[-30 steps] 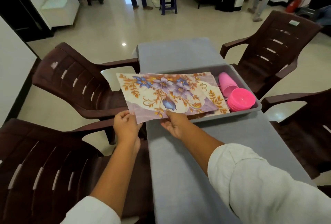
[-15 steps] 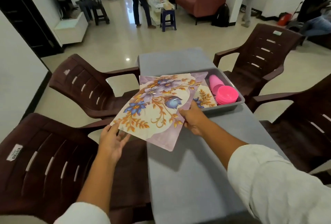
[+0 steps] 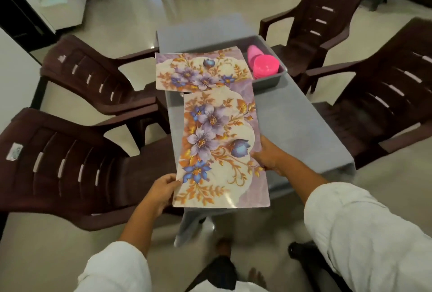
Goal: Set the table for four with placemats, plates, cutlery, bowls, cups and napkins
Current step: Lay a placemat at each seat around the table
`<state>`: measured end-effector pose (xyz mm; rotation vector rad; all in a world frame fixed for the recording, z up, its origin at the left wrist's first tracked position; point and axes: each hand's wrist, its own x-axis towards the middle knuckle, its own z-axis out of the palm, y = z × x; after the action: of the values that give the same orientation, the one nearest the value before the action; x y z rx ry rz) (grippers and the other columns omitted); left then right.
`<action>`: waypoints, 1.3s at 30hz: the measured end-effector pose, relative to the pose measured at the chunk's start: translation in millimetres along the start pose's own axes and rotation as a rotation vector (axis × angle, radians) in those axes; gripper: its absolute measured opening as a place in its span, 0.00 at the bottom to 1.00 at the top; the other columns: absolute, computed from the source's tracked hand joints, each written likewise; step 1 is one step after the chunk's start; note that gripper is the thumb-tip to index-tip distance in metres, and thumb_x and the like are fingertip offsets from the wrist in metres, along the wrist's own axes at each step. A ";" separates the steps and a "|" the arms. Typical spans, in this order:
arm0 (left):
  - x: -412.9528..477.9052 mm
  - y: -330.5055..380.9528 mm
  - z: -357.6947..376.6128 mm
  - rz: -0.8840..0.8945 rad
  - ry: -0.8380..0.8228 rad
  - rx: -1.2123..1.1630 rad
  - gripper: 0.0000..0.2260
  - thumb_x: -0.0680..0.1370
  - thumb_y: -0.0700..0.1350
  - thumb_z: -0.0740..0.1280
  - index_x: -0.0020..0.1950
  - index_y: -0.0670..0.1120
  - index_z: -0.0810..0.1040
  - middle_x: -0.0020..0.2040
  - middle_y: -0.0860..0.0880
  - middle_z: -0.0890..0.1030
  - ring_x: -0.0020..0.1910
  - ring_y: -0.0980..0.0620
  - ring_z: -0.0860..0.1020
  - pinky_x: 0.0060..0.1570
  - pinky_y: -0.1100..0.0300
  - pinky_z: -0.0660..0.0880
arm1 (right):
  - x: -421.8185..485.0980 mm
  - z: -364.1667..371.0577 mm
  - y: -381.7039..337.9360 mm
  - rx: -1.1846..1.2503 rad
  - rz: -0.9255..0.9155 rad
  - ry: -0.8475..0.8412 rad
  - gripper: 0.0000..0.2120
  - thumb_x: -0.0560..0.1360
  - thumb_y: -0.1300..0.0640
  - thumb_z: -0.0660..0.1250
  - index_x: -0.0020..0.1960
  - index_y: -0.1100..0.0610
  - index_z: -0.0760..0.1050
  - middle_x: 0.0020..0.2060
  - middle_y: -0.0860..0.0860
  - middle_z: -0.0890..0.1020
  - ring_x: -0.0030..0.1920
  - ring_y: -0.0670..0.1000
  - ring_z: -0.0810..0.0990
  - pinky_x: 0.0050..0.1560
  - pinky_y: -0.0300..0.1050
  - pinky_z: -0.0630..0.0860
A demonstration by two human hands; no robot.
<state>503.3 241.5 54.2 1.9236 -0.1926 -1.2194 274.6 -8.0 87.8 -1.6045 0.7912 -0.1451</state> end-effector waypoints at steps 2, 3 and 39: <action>-4.3 -16.5 5.4 -0.022 -0.016 0.063 0.08 0.82 0.40 0.67 0.58 0.38 0.78 0.52 0.37 0.85 0.46 0.41 0.85 0.43 0.47 0.83 | -0.9 0.8 26.4 -0.064 0.065 0.005 0.19 0.79 0.37 0.66 0.67 0.43 0.73 0.61 0.46 0.81 0.60 0.51 0.82 0.63 0.56 0.79; -5.7 -22.4 7.3 -0.030 -0.017 0.075 0.08 0.82 0.40 0.66 0.58 0.37 0.78 0.53 0.36 0.85 0.44 0.43 0.84 0.39 0.51 0.82 | -0.4 0.2 37.9 -0.104 0.099 0.021 0.19 0.79 0.37 0.65 0.66 0.44 0.74 0.60 0.46 0.82 0.59 0.52 0.82 0.63 0.56 0.79; 55.9 -39.6 36.2 0.089 0.413 0.455 0.13 0.80 0.47 0.71 0.63 0.44 0.81 0.56 0.43 0.82 0.48 0.47 0.79 0.41 0.56 0.75 | 6.0 36.6 67.7 -0.701 0.329 0.266 0.19 0.78 0.48 0.72 0.64 0.56 0.74 0.59 0.55 0.81 0.54 0.56 0.82 0.53 0.42 0.75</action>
<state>491.6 217.6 -18.6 2.4842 -0.3545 -0.7347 270.8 20.0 16.0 -2.0981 1.4077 0.1832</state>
